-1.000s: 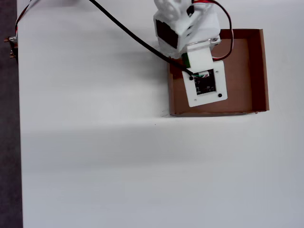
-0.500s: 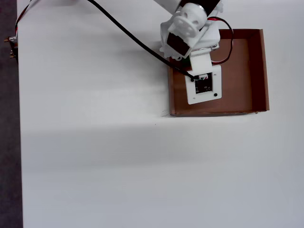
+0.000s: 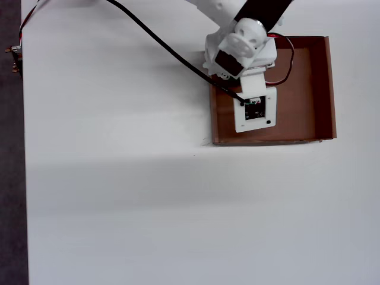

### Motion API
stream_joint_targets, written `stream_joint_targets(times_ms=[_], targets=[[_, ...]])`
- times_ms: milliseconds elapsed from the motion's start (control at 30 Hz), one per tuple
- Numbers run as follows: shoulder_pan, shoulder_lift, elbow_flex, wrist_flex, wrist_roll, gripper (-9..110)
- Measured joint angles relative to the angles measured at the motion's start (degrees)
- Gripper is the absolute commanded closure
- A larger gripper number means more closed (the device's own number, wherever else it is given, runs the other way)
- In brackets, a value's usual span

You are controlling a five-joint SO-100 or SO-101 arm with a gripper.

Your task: Grasp a green cube and put it in a box.

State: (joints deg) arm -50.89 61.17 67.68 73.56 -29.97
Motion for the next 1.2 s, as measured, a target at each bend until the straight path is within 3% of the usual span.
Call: stream_joint_targets(times_ms=[233,733,1200], targets=[[-0.2,-0.8,-0.1,0.0,0.0,81],[0.4,0.6,-0.1,0.0,0.2,81],[13.4,26.0,19.6,0.4,-3.0,81]])
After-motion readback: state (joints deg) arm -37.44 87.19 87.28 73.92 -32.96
